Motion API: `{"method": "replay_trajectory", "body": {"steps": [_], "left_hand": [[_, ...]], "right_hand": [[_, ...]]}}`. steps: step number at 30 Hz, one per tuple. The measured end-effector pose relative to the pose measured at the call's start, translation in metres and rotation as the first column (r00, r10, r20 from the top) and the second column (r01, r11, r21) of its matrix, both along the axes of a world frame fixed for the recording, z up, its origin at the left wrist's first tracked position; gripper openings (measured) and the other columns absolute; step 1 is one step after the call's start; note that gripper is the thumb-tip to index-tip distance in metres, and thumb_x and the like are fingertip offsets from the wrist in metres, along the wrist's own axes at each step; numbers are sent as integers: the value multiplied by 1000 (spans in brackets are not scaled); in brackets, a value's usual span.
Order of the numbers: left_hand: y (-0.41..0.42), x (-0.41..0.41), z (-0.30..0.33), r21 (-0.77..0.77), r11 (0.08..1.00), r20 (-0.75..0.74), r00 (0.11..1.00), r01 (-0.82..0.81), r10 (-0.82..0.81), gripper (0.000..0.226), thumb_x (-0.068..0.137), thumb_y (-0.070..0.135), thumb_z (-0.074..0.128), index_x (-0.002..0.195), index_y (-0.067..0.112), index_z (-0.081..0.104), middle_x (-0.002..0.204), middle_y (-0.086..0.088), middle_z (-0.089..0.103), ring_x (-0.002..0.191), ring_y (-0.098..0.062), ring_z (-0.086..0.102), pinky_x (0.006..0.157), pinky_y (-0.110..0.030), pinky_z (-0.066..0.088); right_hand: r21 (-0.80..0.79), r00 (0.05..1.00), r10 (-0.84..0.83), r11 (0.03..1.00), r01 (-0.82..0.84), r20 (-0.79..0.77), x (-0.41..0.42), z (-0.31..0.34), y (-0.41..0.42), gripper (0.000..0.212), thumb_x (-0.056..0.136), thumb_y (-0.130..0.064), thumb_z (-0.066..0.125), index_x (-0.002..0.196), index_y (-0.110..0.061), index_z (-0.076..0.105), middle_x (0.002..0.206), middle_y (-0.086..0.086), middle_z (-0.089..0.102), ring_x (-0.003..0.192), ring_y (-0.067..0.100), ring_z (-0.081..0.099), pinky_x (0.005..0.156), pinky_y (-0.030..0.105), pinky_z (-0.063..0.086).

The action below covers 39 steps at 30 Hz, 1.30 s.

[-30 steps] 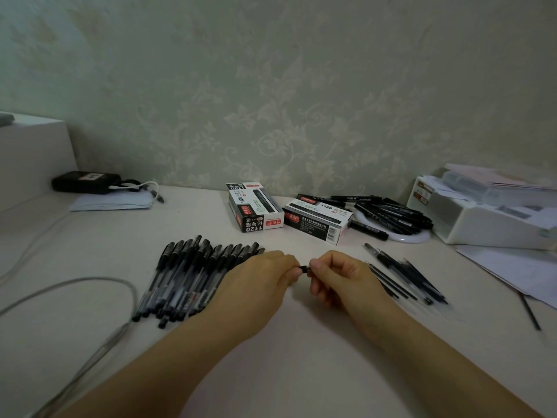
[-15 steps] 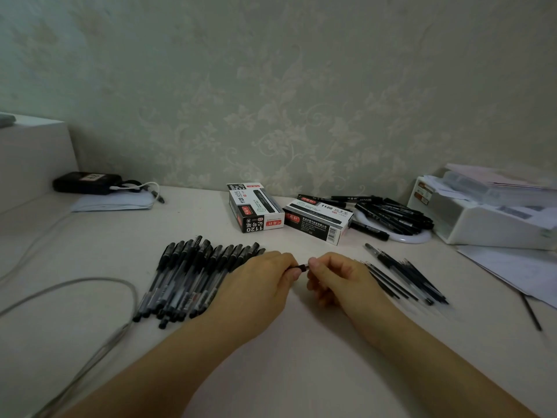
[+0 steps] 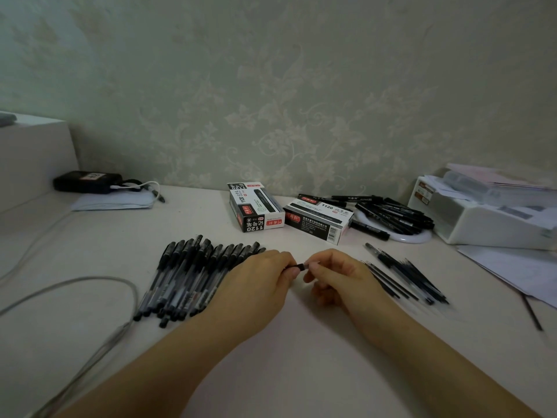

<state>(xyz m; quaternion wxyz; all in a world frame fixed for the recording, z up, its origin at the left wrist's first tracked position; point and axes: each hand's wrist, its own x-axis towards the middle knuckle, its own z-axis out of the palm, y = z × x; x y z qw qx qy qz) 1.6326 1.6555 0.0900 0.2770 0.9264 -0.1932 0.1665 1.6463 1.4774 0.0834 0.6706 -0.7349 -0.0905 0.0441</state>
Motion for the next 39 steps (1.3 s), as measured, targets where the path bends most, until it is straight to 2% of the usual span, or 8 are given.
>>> {"method": "replay_trajectory", "body": {"steps": [6, 12, 17, 23, 29, 32, 35, 39], "left_hand": [[-1, -1, -2, -1, 1000, 13, 1000, 10, -10, 20, 99, 35, 42, 98, 28, 61, 87, 12, 55, 81, -6, 51, 72, -29, 46], [0, 1, -3, -1, 1000, 12, 1000, 3, -3, 20, 99, 36, 43, 98, 28, 61, 87, 11, 55, 81, -6, 52, 72, -30, 46], [0, 2, -3, -25, 1000, 18, 1000, 11, -11, 19, 99, 35, 44, 96, 28, 61, 85, 12, 56, 79, -5, 52, 72, -29, 46], [0, 2, -4, -38, 999, 5, 1000, 9, -9, 19, 99, 35, 44, 96, 27, 61, 86, 10, 58, 79, -7, 53, 72, -32, 48], [1, 4, -4, -79, 997, 6, 1000, -22, 23, 18, 100, 32, 44, 96, 25, 60, 75, 13, 55, 71, -5, 52, 67, -29, 46], [2, 6, -5, -98, 995, 19, 999, -31, 33, 14, 100, 32, 43, 105, 29, 56, 67, 15, 50, 66, -2, 50, 61, -25, 44], [2, 5, -6, -93, 995, 13, 1000, -24, 25, 15, 100, 33, 42, 110, 31, 54, 68, 16, 49, 66, 0, 49, 63, -26, 47], [1, 5, -7, -81, 997, 22, 1000, -19, 21, 18, 100, 32, 43, 110, 28, 56, 69, 18, 47, 69, 0, 48, 64, -24, 44]], "right_hand": [[-39, 999, -34, 999, 34, -1, -2, 0, 3, 18, 91, -34, 67, 91, -16, 71, 84, 2, 74, 69, 12, 64, 68, 31, 51], [-30, 1000, -12, 999, 13, 24, -2, 0, 0, 7, 92, -19, 67, 96, -17, 72, 92, 7, 72, 70, 14, 63, 69, 32, 51], [-8, 998, -57, 998, 57, -6, -2, 1, 2, 37, 77, -44, 72, 99, -15, 70, 89, 2, 74, 68, 12, 65, 71, 33, 52], [30, 999, -46, 998, 47, -13, 0, 0, -1, 8, 90, -18, 68, 94, -12, 71, 86, 3, 74, 66, 11, 62, 65, 27, 50], [211, 985, -145, 964, 163, -97, 3, 1, -3, 7, 93, -15, 65, 96, -11, 70, 89, 6, 73, 65, 10, 63, 60, 22, 52], [-118, 960, -244, 958, 260, 135, 3, 3, -11, 4, 92, -20, 67, 89, -20, 70, 86, -4, 71, 59, 4, 61, 57, 16, 49], [-636, 899, 35, 718, 281, 436, 0, 3, -17, 10, 92, -23, 63, 92, -32, 68, 86, -16, 63, 75, 0, 57, 65, 11, 44], [-774, 865, 230, 585, 243, 445, 0, -3, -13, 18, 94, -18, 59, 102, -30, 69, 93, -13, 54, 76, -4, 48, 70, 10, 37]]}}
